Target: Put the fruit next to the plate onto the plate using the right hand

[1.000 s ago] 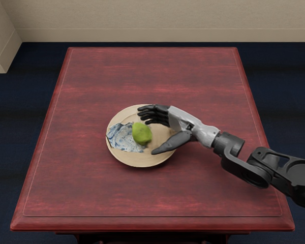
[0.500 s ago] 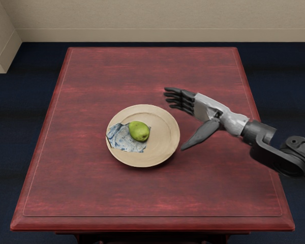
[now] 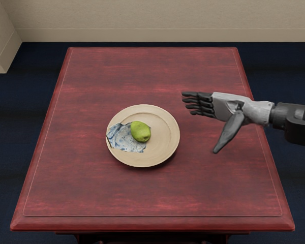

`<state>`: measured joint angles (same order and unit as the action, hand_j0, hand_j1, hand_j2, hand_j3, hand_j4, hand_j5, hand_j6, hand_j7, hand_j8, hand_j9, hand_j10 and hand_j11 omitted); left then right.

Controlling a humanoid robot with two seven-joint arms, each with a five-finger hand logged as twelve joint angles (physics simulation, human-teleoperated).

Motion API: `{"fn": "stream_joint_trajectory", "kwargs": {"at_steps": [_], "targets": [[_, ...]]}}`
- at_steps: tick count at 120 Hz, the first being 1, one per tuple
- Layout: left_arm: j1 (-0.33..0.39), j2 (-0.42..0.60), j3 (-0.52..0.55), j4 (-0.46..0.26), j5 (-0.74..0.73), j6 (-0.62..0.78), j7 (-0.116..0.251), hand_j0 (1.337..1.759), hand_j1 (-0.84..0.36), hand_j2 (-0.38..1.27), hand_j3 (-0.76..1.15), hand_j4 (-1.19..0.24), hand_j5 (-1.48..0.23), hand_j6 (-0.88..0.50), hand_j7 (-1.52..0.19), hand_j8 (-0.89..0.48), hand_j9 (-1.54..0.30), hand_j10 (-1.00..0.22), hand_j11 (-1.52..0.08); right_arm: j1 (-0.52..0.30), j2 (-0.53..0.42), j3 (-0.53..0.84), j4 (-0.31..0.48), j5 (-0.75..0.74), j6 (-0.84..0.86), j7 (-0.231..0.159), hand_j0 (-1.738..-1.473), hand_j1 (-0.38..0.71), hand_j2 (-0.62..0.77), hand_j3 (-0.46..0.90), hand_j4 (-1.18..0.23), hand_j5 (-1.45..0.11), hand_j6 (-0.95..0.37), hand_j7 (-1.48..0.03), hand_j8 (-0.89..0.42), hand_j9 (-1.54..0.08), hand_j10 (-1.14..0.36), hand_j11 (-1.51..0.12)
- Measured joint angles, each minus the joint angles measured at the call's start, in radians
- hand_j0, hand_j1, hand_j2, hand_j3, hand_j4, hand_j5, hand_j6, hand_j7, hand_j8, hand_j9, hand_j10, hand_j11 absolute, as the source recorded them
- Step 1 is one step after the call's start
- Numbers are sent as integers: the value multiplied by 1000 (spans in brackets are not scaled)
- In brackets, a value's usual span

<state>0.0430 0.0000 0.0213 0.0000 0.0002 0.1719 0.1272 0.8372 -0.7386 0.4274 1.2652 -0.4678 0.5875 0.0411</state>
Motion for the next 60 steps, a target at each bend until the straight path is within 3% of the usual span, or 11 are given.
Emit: {"fn": "stream_joint_trajectory", "kwargs": {"at_steps": [38, 60], "targets": [[0, 0, -1, 0, 0, 0, 0, 1658, 347, -2, 0, 3, 0, 4, 0, 4, 0, 3, 0, 102, -119, 4, 44, 110, 22, -224, -1658, -349, 2, 0, -2, -2, -3, -2, -2, -2, -2, -2], [1, 0, -1, 0, 0, 0, 0, 1658, 347, -2, 0, 3, 0, 4, 0, 4, 0, 3, 0, 127, -130, 6, 49, 118, 23, -272, -1658, -349, 1, 0, -2, -1, -2, -1, -2, -1, -2, -1]]}}
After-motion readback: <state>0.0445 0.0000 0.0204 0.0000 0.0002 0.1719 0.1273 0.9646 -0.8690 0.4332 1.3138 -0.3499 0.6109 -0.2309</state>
